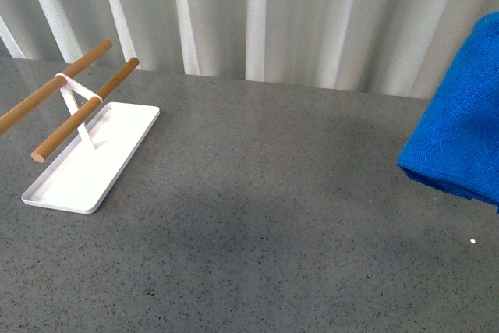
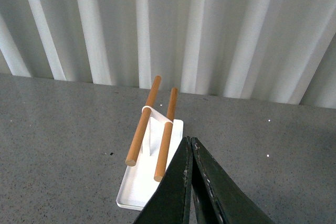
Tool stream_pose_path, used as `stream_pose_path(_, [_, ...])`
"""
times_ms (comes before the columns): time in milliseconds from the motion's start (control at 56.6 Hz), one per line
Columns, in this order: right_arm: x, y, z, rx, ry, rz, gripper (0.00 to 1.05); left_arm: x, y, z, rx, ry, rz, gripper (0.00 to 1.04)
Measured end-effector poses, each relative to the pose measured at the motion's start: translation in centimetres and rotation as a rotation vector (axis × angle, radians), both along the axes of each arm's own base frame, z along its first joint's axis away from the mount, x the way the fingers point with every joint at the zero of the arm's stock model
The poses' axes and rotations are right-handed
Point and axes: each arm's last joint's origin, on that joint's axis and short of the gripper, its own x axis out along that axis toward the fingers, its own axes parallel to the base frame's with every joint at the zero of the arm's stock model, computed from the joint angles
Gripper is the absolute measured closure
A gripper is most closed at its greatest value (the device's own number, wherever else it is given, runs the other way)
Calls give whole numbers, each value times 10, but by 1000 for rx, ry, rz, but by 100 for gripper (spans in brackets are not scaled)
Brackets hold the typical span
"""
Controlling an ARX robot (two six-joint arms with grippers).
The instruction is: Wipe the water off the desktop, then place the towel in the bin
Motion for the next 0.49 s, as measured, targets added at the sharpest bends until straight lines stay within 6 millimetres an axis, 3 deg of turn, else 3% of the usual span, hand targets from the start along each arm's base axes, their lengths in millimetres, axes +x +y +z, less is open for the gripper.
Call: stream_pose_path(495, [0, 7, 0, -51, 4, 6, 100, -26, 0, -17, 1, -25, 1, 101])
